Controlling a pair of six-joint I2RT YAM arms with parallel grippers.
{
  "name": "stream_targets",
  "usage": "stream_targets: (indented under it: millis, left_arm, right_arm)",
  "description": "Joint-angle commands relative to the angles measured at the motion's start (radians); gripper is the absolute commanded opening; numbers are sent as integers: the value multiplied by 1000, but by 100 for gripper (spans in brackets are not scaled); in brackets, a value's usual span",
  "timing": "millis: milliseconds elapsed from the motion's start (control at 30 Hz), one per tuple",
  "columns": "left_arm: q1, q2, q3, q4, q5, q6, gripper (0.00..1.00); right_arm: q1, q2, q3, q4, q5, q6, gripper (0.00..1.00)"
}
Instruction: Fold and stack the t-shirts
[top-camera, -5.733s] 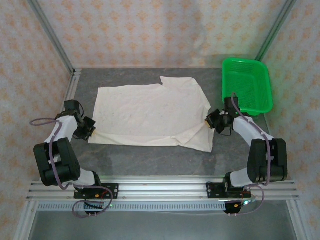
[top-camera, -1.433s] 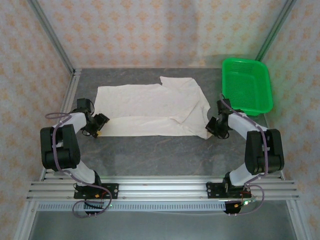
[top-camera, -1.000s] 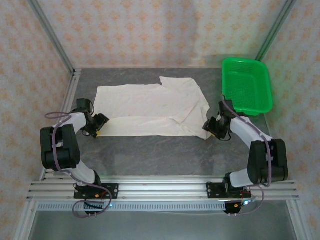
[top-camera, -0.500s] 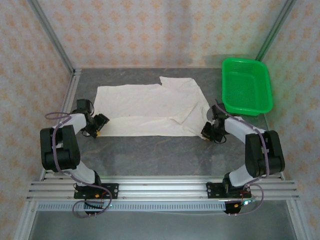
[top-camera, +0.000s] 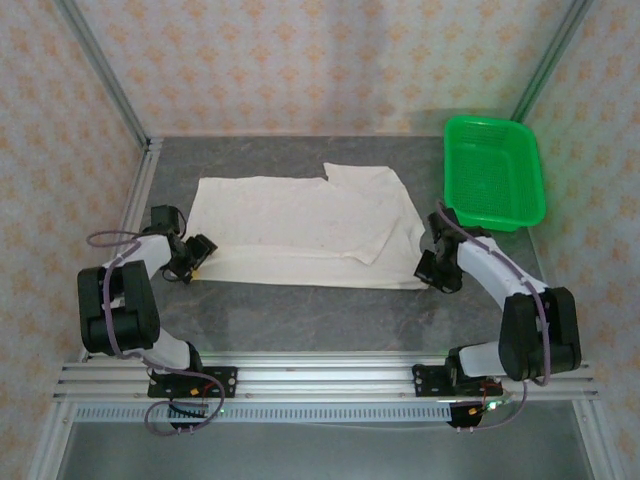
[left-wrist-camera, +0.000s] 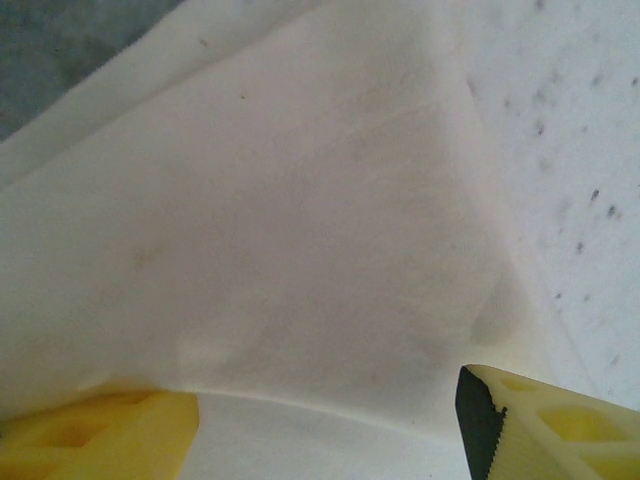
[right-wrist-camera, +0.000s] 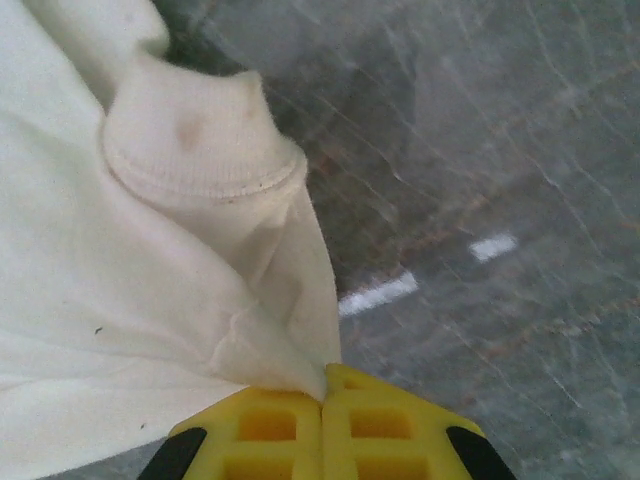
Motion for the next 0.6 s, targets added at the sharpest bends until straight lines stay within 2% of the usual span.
stream_targets:
  millis: [0,300,467,567]
  left_arm:
    - [16,-14,-77,-164,-87,17,73]
    - [15,-184,-184,-237,-103,6,75]
    - [6,-255,-225,-193,-69,-18,81]
    - [-1,-289,-184,-215,-56,-25,84]
  right_arm:
    - [-1,-13,9,-107,124,45,0]
    - [-1,-18,-9,-181,141,122,2]
    - [-1,-57,-60,-90,156,186,17]
    - [-1,-91,-12,-69,169,199,38]
